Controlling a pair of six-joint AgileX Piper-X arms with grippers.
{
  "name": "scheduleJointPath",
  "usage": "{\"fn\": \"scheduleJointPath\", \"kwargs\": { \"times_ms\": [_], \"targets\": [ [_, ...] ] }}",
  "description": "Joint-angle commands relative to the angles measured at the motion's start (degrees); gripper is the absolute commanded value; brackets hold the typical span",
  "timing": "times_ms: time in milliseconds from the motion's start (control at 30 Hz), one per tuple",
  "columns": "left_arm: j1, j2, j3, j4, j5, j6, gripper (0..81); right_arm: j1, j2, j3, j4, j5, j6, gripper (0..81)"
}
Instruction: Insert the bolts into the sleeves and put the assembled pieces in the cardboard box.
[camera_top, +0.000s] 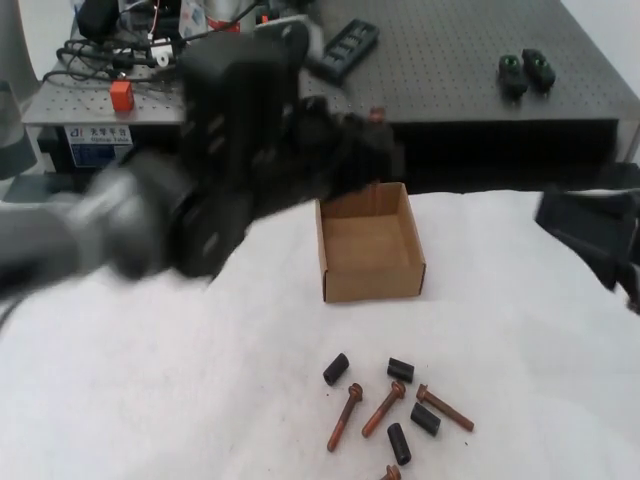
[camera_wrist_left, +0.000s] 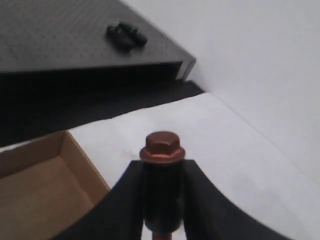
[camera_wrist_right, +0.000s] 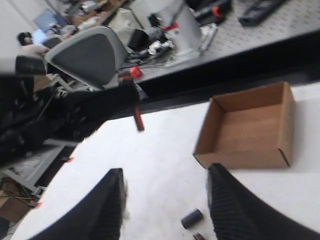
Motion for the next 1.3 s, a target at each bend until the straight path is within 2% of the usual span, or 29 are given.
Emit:
{"fn": "scheduleJointPath", "kwargs": {
  "times_ms": [0,167,333,433,667,767,833,900,1000,1100,1267],
  "targets": [
    [0.23,19.26,-23.66,18.01,-2.60,-3.81,0.7,-0.34,-0.48,-0.10,-1.01,-1.45,-0.23,38.5],
    [0.23,38.22,-52.01,37.58,-2.60,-3.81,0.7,-0.32,-0.34,-0.10,5.05,3.16,-2.17,38.5],
    [0.23,49.72,-67.60,50.14,-2.60,-3.81,0.3,-0.32,-0.34,-0.10,5.41,3.68,-2.43,38.5],
    [0.23,52.13,-70.10,52.50,-2.50,-4.58,4.0,-0.32,-0.34,-0.10,5.41,3.68,-2.43,38.5],
    [0.23,52.30,-69.77,52.15,-2.50,-5.58,30.8,-0.32,-0.34,-0.10,5.41,3.68,-2.43,38.5],
    [0.23,52.30,-69.77,52.18,1.27,-7.42,32.4,-0.07,0.35,-0.47,6.36,6.76,-5.31,38.5],
    [0.44,51.72,-70.27,53.13,5.60,-7.68,32.4,0.50,2.20,-1.93,9.64,11.12,-9.94,38.5],
    [0.73,49.58,-70.29,56.22,6.44,-7.35,32.4,1.52,5.20,-3.87,13.14,14.66,-15.35,38.5],
    [1.11,44.74,-70.29,62.96,0.28,-2.07,32.4,4.03,12.35,-7.08,15.32,16.80,-21.82,38.5],
    [1.11,39.08,-69.96,68.81,-13.01,3.80,30.3,7.75,23.01,-10.67,15.30,18.83,-25.48,38.5],
    [1.97,30.68,-63.46,71.35,-20.55,9.22,25.1,14.27,39.27,-17.77,17.31,23.06,-33.08,38.5]
  ]
}}
